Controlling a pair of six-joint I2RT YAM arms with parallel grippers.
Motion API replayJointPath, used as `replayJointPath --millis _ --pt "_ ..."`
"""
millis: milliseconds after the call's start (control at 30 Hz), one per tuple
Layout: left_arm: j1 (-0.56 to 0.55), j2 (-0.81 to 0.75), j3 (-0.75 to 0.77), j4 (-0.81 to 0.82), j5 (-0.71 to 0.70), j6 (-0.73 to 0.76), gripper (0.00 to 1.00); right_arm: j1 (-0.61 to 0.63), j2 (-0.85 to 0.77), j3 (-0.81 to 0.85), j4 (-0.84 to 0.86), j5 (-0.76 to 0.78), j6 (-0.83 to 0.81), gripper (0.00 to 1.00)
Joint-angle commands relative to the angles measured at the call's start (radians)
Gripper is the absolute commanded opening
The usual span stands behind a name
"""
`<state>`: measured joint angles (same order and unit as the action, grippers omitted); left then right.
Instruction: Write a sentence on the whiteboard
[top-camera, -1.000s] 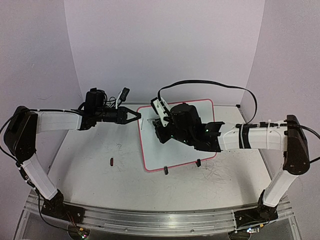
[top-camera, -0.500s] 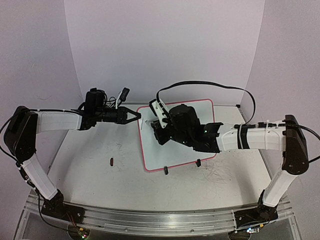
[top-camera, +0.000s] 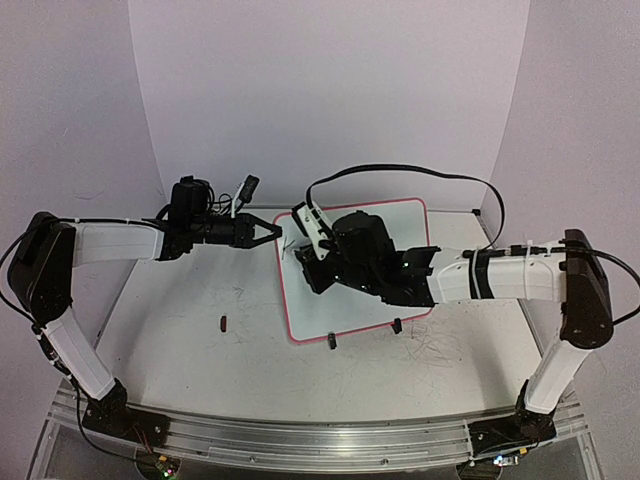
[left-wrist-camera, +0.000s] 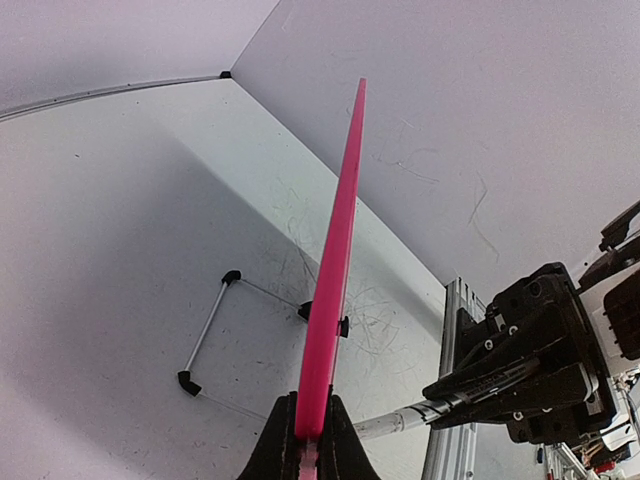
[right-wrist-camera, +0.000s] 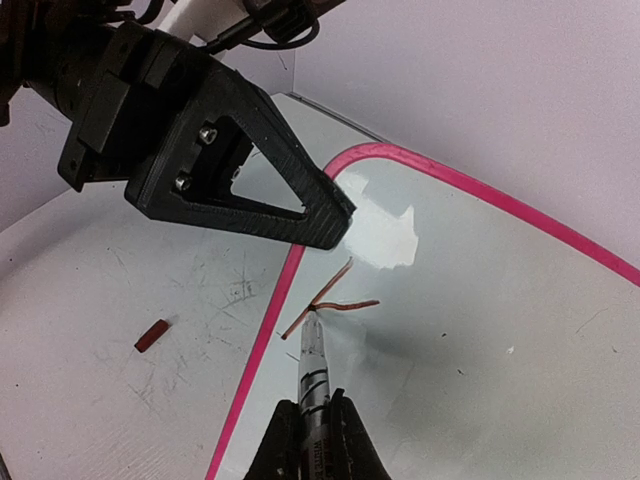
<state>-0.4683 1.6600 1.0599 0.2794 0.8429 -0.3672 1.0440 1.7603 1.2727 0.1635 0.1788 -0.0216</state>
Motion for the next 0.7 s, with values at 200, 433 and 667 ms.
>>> replayJointPath --millis 200,433,667 --pt "-0.005 -0.023 0.021 0.018 0.007 0.007 0.00 0.000 -0.004 0.017 0.000 0.063 0.014 0.00" --pt "-0.005 -0.022 0.020 0.018 0.008 0.008 0.00 0.000 -0.027 -0.023 -0.005 0.084 0.031 0.00" --pt "-0.006 -0.023 0.020 0.019 0.006 0.008 0.00 0.001 -0.048 -0.062 -0.007 0.098 0.056 0.00"
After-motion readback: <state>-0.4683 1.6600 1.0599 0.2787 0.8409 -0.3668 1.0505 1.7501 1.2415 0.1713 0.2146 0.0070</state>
